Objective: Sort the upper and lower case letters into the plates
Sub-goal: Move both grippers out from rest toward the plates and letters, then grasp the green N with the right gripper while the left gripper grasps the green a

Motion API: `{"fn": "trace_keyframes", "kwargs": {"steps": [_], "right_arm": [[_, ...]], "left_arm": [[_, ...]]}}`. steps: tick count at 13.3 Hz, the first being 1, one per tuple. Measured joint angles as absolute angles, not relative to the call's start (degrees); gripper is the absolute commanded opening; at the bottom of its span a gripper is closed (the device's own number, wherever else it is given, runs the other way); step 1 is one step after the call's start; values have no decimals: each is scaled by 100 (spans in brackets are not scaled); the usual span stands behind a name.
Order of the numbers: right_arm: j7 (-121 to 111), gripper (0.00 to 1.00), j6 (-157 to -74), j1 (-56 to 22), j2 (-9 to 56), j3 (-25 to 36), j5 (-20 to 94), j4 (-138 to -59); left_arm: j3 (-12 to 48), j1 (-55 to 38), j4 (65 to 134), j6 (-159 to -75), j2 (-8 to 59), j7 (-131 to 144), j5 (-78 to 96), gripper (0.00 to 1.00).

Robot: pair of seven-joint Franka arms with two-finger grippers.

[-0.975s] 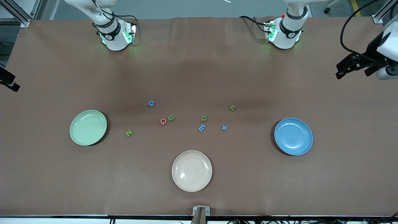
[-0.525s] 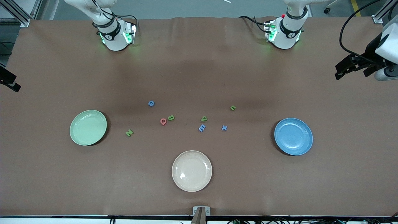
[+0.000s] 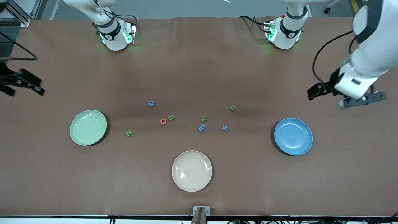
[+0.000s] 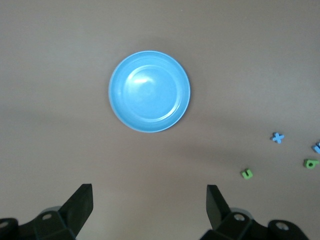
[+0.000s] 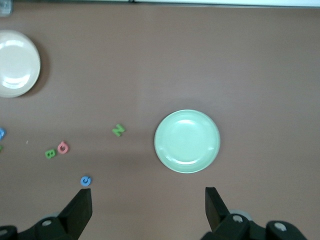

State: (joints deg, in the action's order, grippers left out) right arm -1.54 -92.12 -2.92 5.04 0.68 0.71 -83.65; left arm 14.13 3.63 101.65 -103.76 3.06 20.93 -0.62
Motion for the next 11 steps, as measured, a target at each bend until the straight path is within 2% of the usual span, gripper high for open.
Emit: {"fn": "trace_keyframes", "kwargs": {"steps": [4,11], "right_arm": [[-139,100,-9696,-731,1155,61,-4,-8373],[-139,100,-9891,-745,1643,89,-9,-8411]], "left_arm": [[1646,207,10593,-11045,778,2429,-62,100],[1670,-287,10680,-12195,1734,3249,-379,100]]}}
